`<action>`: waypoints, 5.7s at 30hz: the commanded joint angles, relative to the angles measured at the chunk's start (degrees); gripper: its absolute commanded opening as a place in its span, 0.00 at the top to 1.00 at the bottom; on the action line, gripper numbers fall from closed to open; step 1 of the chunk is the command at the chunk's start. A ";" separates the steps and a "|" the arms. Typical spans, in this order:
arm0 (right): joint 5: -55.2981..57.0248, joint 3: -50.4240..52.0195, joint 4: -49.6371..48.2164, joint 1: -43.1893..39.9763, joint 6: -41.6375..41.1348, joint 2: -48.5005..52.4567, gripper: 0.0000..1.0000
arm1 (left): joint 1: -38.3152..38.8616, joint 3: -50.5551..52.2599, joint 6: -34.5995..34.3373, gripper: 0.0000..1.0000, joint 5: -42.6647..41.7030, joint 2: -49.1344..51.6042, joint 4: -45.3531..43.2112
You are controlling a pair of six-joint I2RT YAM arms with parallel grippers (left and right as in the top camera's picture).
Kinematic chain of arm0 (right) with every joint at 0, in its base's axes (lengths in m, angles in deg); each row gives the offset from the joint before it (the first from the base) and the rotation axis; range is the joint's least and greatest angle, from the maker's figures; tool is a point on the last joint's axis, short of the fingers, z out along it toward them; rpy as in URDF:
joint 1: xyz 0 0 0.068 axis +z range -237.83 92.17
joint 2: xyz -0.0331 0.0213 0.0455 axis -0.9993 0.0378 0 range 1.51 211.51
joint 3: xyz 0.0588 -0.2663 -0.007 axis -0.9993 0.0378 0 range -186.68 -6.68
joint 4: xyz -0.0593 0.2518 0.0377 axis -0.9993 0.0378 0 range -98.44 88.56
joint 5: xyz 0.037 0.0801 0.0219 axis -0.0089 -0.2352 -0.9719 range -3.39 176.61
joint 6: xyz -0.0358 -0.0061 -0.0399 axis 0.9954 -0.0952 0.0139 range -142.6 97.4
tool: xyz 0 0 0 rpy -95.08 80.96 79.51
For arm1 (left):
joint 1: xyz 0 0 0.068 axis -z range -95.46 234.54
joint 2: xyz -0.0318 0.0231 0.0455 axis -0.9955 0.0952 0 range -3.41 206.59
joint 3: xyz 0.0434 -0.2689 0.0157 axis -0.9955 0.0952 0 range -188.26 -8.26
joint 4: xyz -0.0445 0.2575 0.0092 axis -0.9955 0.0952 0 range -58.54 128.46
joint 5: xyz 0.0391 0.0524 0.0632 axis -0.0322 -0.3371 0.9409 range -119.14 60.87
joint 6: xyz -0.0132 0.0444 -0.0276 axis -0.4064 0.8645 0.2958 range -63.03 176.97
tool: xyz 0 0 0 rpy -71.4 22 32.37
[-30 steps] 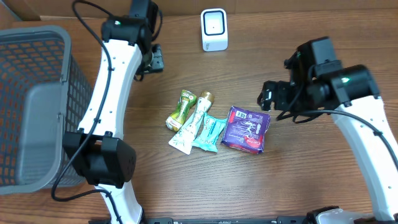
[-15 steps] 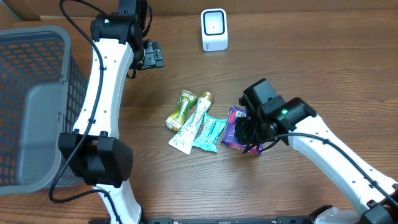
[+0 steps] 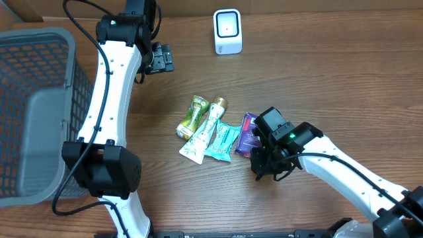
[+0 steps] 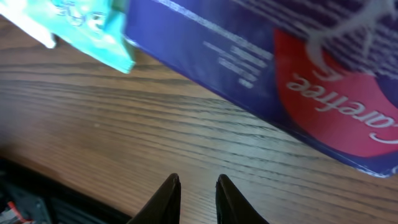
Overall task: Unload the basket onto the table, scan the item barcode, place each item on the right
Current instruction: 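Retract the left arm and move the right gripper to the purple bag, then grasp the purple bag with the right gripper and slide it rightward, then release the purple bag and raise the right gripper to the upper right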
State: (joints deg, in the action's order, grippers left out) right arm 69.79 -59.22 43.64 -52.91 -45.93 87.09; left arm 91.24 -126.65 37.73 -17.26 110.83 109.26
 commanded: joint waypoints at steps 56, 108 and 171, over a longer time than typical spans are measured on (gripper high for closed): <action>-14.19 3.82 -16.11 -19.15 -0.90 1.44 0.35 | 0.07 -0.90 0.42 0.00 0.55 -1.09 -0.04; 21.84 -22.82 2.12 -12.17 -1.42 15.17 0.96 | 0.07 -0.90 0.42 0.00 0.55 -1.09 -0.04; -13.31 -19.04 6.80 -48.19 5.84 12.52 0.09 | 0.11 -0.90 0.42 0.01 0.55 -1.09 -0.07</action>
State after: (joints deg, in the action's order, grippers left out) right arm 58.95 -84.18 54.21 -103.60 -41.71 99.55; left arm 91.24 -126.65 37.73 -17.26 110.83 109.30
